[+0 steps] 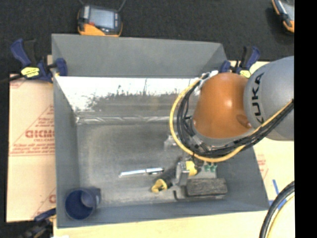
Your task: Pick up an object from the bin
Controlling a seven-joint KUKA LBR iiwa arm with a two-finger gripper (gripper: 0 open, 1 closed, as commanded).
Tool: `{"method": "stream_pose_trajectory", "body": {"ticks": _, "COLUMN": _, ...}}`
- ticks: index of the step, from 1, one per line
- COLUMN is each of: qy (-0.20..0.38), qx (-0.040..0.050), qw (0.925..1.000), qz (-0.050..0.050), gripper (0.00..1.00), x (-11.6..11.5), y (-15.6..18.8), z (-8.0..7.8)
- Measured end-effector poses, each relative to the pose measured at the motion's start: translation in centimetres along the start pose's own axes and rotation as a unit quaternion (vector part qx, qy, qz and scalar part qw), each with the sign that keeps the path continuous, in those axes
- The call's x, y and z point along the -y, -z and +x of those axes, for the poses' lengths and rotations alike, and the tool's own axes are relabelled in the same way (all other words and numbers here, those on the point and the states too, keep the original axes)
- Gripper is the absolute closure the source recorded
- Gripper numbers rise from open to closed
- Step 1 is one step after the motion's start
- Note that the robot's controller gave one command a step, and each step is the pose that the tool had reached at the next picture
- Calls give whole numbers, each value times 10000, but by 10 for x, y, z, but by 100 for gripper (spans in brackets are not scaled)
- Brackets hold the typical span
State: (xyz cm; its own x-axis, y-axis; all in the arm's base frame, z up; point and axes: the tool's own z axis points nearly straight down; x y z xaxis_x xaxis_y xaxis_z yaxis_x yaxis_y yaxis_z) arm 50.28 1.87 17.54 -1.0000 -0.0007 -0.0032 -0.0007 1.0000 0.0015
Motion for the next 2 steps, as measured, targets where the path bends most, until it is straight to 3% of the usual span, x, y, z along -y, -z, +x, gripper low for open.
{"method": "stream_pose_trajectory", "body": {"ticks": 1, "qy": -1, "qx": 0, "qw": 10000, "qz": 0, "gripper": 0, "x": 0, "y": 0, "z": 0}}
{"method": "stream_pose_trajectory", "body": {"ticks": 2, "qy": -235, "qx": 24, "qw": 9997, "qz": 0, "gripper": 0, "x": 53, "y": -45, "z": -13}}
